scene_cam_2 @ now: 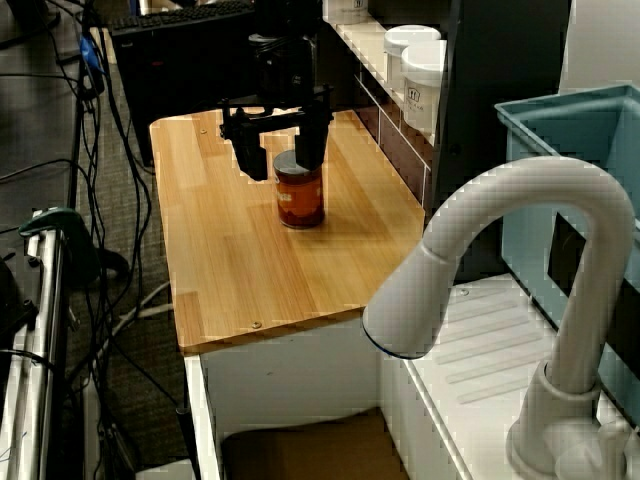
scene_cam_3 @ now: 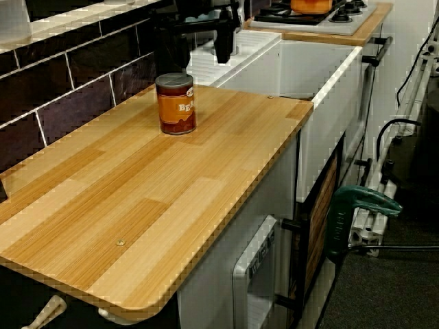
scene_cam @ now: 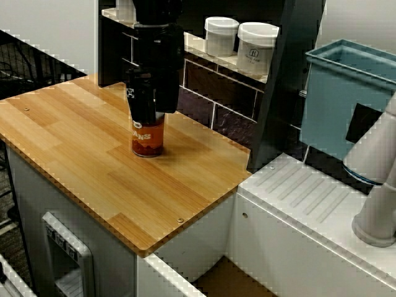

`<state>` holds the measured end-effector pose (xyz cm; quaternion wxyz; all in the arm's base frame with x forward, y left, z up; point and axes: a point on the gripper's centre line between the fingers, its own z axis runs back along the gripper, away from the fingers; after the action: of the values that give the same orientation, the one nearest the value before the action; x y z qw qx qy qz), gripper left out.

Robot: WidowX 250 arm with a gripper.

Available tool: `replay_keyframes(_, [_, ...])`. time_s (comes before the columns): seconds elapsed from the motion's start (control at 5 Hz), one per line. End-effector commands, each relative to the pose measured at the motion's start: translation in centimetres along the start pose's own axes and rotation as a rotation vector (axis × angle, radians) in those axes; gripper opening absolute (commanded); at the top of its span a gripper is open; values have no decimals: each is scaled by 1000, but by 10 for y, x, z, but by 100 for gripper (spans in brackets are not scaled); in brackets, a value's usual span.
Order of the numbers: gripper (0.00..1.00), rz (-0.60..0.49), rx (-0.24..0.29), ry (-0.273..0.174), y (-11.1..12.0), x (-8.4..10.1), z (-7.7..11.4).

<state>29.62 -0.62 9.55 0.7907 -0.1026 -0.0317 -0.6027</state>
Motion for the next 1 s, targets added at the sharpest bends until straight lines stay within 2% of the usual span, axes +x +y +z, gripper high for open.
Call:
replay_keyframes(0.0, [100, 37, 117, 1, -1, 8, -1])
replay_keyframes(0.2, [100, 34, 153, -6, -5, 19, -1])
replay_keyframes(0.4, [100, 34, 158, 22, -4, 26, -4])
replay_keyframes(0.8, [100, 21, 145, -15, -13, 20, 12])
